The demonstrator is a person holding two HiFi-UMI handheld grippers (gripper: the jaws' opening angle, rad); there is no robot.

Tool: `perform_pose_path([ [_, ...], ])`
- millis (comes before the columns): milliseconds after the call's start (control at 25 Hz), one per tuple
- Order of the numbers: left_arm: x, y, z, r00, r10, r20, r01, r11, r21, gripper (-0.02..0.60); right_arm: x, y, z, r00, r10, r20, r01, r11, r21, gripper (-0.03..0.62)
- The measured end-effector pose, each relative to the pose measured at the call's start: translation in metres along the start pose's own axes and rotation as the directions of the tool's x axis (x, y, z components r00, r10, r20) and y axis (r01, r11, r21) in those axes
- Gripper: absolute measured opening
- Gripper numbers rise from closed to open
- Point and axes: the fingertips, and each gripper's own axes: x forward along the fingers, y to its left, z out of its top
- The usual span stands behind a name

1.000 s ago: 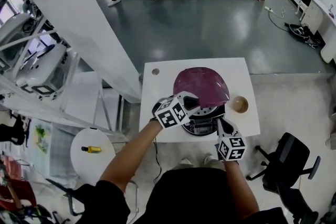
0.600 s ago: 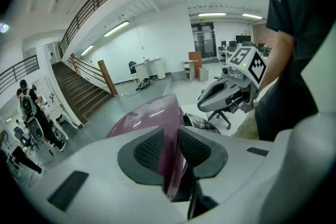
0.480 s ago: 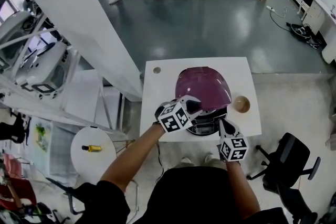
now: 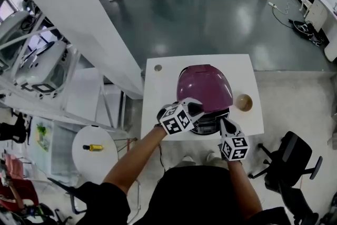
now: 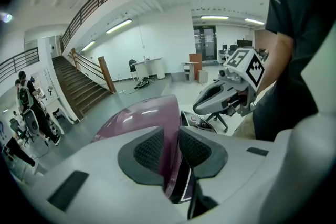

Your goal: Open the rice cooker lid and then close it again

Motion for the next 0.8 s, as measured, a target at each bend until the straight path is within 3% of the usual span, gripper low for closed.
perform_pose_path([
  [800,0.023,-0.018,-0.032,0.997,-0.066,-0.04,0.064,0.997,-0.048,0.078,-0.002,-0.004,0.0,1.0,-0.011,-0.001,0.011,1.0,-0.004,0.0],
])
